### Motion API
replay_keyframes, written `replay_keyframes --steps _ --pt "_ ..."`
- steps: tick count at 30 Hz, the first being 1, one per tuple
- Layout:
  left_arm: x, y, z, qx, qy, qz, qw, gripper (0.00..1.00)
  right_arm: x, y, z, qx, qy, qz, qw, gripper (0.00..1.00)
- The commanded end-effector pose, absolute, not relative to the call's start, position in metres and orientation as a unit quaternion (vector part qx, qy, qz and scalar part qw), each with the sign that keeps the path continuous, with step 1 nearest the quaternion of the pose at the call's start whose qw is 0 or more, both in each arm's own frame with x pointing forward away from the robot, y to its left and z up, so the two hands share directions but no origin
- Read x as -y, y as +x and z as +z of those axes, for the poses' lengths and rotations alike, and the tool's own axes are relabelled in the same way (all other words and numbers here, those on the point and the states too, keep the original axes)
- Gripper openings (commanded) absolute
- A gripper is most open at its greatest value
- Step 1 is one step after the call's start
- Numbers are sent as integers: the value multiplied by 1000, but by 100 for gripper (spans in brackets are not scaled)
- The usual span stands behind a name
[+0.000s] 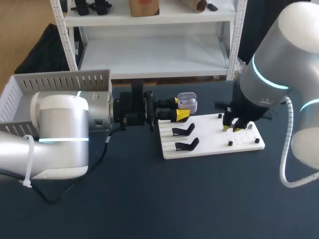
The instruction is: Pick up each earbud case from the left stands, insert the matching earbuds, close the lid, and place the case in the box.
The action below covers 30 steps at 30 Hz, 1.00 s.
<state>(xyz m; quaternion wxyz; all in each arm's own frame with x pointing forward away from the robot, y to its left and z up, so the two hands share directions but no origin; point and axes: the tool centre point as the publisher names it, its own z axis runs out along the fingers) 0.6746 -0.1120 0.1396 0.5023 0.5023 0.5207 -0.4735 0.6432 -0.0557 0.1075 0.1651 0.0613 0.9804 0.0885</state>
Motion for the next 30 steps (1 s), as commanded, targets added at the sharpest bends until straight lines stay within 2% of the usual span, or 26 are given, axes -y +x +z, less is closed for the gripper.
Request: replay_keyframes --steps 1,10,15,30 --pt "112 674 139 -521 501 -473 504 0 55 629 146 -985 34 84 149 0" --pt "112 674 139 -521 501 -473 504 0 25 611 190 -989 -59 68 114 0" --pt "112 674 139 -521 501 -473 504 0 4 608 213 -986 -78 68 127 0" --pt "112 674 139 -521 501 -473 504 0 -48 647 230 -978 -164 57 115 0"
